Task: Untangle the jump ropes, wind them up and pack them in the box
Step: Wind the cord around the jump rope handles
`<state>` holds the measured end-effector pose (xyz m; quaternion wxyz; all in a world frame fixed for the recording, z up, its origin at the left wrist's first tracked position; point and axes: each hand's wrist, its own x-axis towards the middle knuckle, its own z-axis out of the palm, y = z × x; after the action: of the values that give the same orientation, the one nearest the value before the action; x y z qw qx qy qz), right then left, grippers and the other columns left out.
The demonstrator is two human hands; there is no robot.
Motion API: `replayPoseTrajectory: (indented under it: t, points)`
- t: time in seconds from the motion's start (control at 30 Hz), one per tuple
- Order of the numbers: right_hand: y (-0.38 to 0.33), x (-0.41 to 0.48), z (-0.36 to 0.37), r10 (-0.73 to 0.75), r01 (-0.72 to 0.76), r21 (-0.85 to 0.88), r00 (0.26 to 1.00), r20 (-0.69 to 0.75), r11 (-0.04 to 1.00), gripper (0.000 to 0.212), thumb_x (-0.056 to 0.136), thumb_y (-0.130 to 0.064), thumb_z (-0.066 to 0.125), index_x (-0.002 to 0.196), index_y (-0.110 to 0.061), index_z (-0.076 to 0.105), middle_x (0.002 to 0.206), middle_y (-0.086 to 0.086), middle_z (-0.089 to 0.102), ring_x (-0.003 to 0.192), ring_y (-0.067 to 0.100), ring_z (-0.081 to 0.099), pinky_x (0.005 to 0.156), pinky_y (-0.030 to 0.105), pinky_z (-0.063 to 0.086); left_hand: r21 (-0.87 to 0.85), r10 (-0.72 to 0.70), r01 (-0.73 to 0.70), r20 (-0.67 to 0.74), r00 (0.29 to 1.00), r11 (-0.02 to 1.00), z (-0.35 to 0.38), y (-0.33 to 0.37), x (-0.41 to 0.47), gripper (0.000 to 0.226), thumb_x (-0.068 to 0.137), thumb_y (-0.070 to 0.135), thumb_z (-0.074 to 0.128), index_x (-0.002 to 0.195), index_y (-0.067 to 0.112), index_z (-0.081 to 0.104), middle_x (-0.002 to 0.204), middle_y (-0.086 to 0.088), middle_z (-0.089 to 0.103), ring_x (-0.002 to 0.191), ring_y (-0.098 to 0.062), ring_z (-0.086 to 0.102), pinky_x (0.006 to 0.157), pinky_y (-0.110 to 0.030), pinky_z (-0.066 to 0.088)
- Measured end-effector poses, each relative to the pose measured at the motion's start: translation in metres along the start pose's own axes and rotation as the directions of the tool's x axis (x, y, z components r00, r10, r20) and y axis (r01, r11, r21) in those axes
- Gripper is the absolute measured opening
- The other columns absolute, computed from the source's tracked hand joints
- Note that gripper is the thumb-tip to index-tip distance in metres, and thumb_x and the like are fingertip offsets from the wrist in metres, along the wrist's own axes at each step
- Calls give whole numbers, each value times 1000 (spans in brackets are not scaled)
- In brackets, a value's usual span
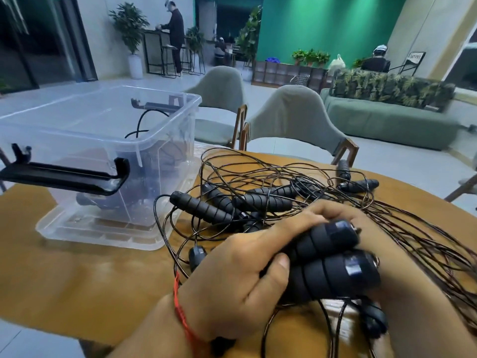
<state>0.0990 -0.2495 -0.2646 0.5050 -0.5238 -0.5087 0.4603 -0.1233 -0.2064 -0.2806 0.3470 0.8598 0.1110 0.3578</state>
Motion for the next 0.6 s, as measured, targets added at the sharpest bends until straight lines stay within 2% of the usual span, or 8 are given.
replayPoseTrajectory:
  t: [0.03,0.1,0.2,0.27,0.33,0.43,0.5,0.6]
  points:
    - [5,4,6,-10,10,23,1000,-7,1000,10,85,-11,79,84,-20,78,86,8,74,80,21,73,69,30,60,-46,1,-4,-50,999,999,-1,-1,0,60,97,-2,45,155,13,48,144,6,64,129,-13,64,105,-38,51]
    - [19,13,16,-47,51,52,997,-63,997,18,96,-5,63,97,-19,74,96,5,75,94,28,71,82,42,60,-134,-55,34,-157,986,990,-2,-2,1,56,96,-4,43,148,13,58,137,4,70,131,-16,63,107,-32,51]
    - [30,18,30,-125,76,-293,980,-154,953,7,93,-24,69,95,-23,77,90,3,77,93,34,70,86,52,60,-251,-210,143,-264,942,957,-7,-10,0,53,98,3,41,138,25,68,122,8,75,120,-16,68,93,-22,55]
    - [25,15,39,-125,57,-469,985,-116,881,19,105,-33,65,91,-40,77,77,-5,72,75,10,66,72,38,56,-315,-315,226,-268,911,922,-13,-18,0,51,99,12,40,135,31,70,120,5,75,115,-17,70,91,-33,58]
    - [14,7,51,-172,104,-572,983,-67,813,32,108,-40,56,83,-51,71,69,-19,66,67,-2,58,61,22,42,-413,-407,273,-281,869,869,-18,-25,2,48,102,12,39,128,32,73,106,0,77,95,-16,73,76,-34,59]
    - [13,3,61,-189,128,-703,982,-10,700,28,107,-55,47,103,-43,71,84,-17,71,83,2,63,72,32,51,-602,-514,258,-300,804,756,-25,-30,5,44,102,12,37,119,22,75,73,-19,65,56,-25,58,46,-31,46]
    - [16,3,66,-199,131,-760,980,2,637,31,106,-58,44,108,-39,69,83,-16,69,83,3,63,72,32,52,-707,-568,240,-269,778,665,-28,-34,7,41,102,25,37,121,13,71,73,-29,56,54,-29,49,45,-26,38]
    - [19,3,69,-193,150,-784,980,38,602,29,108,-56,44,100,-36,63,78,-13,64,79,6,60,69,34,50,-816,-632,214,-222,742,537,-29,-34,8,47,108,34,34,117,4,70,89,-29,61,57,-26,44,42,-23,33]
